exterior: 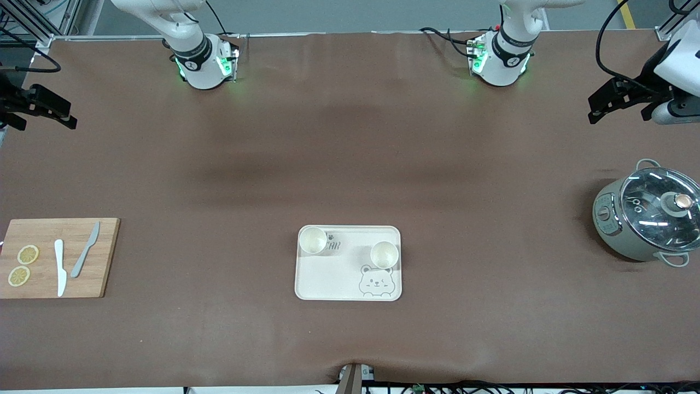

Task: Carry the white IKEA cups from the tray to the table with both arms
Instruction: 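Reach the left gripper toward the white cup on the tray, then grasp the cup with the left gripper while the right gripper reaches the other cup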

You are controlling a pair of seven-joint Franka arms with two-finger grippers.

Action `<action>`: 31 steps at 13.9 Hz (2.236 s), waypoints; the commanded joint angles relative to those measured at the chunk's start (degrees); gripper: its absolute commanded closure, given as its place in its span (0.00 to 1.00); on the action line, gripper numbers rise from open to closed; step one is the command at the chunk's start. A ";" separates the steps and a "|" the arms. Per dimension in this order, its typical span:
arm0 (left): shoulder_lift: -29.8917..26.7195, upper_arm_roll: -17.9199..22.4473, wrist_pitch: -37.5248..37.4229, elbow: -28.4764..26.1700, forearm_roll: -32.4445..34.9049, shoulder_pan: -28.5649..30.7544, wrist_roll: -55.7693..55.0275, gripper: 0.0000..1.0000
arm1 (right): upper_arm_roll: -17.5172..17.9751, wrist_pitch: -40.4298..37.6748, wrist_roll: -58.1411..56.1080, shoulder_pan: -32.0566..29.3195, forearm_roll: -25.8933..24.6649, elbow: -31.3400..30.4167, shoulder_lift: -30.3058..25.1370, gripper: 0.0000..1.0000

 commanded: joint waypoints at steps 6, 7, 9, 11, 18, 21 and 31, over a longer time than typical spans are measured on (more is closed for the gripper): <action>3.59 -0.33 -1.00 2.66 -0.98 -0.34 0.16 0.00 | 0.13 -0.69 -0.03 -0.24 -1.02 0.72 0.32 0.00; 4.47 -1.46 -0.82 2.74 -0.81 -0.77 -0.02 0.00 | 0.13 -0.69 -0.03 -0.24 -1.02 0.72 0.32 0.00; 6.40 -3.05 0.14 2.75 -0.46 -1.74 -0.54 0.00 | 0.13 -0.60 -0.03 -0.24 -1.02 0.72 0.40 0.00; 9.04 -4.54 2.24 2.75 -0.28 -3.32 -3.08 0.00 | 0.13 -0.69 -0.03 -0.41 -1.02 0.72 0.40 0.00; 23.09 -5.34 18.75 2.83 -0.37 -13.51 -18.63 0.00 | -0.05 -0.60 -0.03 -0.68 -0.93 1.43 2.16 0.00; 31.87 -5.34 24.58 8.08 -0.46 -16.32 -25.13 0.00 | -0.14 -0.60 -0.12 -0.59 -1.02 1.43 3.65 0.00; 48.68 -4.55 41.44 16.63 -0.28 -20.64 -28.76 0.00 | -0.14 -1.92 -0.74 -2.08 -0.93 0.55 8.75 0.00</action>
